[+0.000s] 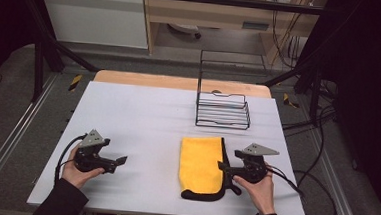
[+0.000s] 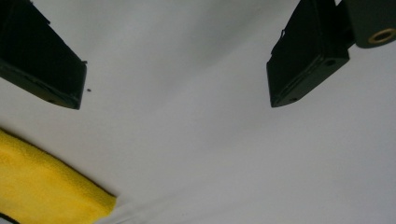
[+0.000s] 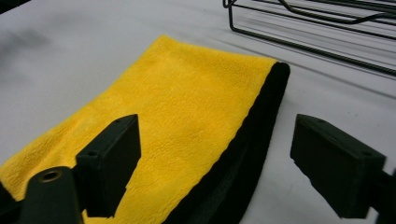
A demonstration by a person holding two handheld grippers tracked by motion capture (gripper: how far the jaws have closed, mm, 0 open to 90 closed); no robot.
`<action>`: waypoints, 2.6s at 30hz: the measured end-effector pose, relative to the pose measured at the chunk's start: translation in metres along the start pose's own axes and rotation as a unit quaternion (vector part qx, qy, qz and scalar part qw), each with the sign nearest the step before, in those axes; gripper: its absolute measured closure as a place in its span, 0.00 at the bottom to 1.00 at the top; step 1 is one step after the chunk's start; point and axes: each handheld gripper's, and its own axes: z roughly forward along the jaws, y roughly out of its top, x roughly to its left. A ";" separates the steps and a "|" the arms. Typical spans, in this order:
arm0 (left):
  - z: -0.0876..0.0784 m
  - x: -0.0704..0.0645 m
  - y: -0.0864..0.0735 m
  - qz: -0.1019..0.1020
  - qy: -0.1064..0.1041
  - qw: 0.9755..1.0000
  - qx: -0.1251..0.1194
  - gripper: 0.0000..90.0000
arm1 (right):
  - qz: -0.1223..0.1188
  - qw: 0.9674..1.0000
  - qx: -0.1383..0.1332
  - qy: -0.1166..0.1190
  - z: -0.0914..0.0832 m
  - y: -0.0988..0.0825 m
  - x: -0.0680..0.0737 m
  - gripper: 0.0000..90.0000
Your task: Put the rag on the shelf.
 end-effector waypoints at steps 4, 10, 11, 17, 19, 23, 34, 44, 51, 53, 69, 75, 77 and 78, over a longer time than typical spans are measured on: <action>0.008 -0.008 0.011 0.006 0.001 1.000 0.003 0.05 | 0.000 1.000 0.007 0.007 0.006 0.006 -0.010 0.09; 0.024 -0.019 0.026 0.011 -0.009 1.000 0.006 0.05 | -0.003 1.000 0.011 0.001 0.012 0.011 -0.021 0.06; 0.027 -0.021 0.029 0.013 -0.010 1.000 0.008 0.05 | 0.000 1.000 0.012 0.001 0.012 0.011 -0.022 0.05; 0.047 -0.032 0.045 0.016 -0.016 1.000 0.014 0.06 | -0.002 1.000 0.010 -0.010 0.012 0.009 -0.025 0.04; 0.054 -0.035 0.050 0.014 -0.018 1.000 0.014 0.06 | -0.003 1.000 0.012 -0.009 0.012 0.008 -0.025 0.03; 0.068 -0.042 0.059 0.014 -0.023 1.000 0.015 0.07 | -0.003 1.000 0.009 -0.009 0.010 0.008 -0.024 0.04; 0.101 -0.059 0.084 0.007 -0.032 0.999 0.017 0.11 | -0.010 1.000 0.016 -0.016 0.009 0.005 -0.022 0.03; 0.130 -0.072 0.101 0.005 -0.032 0.999 0.030 0.16 | 0.000 1.000 0.009 -0.016 0.004 0.003 -0.025 0.03; 0.149 -0.076 0.103 -0.001 -0.022 0.998 0.054 0.26 | 0.000 1.000 0.010 -0.015 0.005 0.002 -0.025 0.03; 0.153 -0.076 0.102 -0.005 -0.022 0.998 0.063 0.29 | 0.001 1.000 0.011 -0.014 0.005 0.002 -0.025 0.03; 0.177 -0.077 0.095 -0.037 -0.046 0.996 0.073 0.65 | 0.010 1.000 0.018 -0.012 0.008 0.004 -0.028 0.05; 0.178 -0.081 0.095 -0.028 -0.047 0.996 0.074 0.76 | 0.017 1.000 0.018 -0.017 0.011 0.005 -0.031 0.06; 0.178 -0.082 0.095 -0.028 -0.046 0.996 0.075 0.78 | 0.020 0.999 0.019 -0.020 0.014 0.006 -0.032 0.06; 0.178 -0.082 0.095 -0.029 -0.046 0.996 0.076 0.79 | 0.021 0.999 0.020 -0.020 0.014 0.007 -0.033 0.07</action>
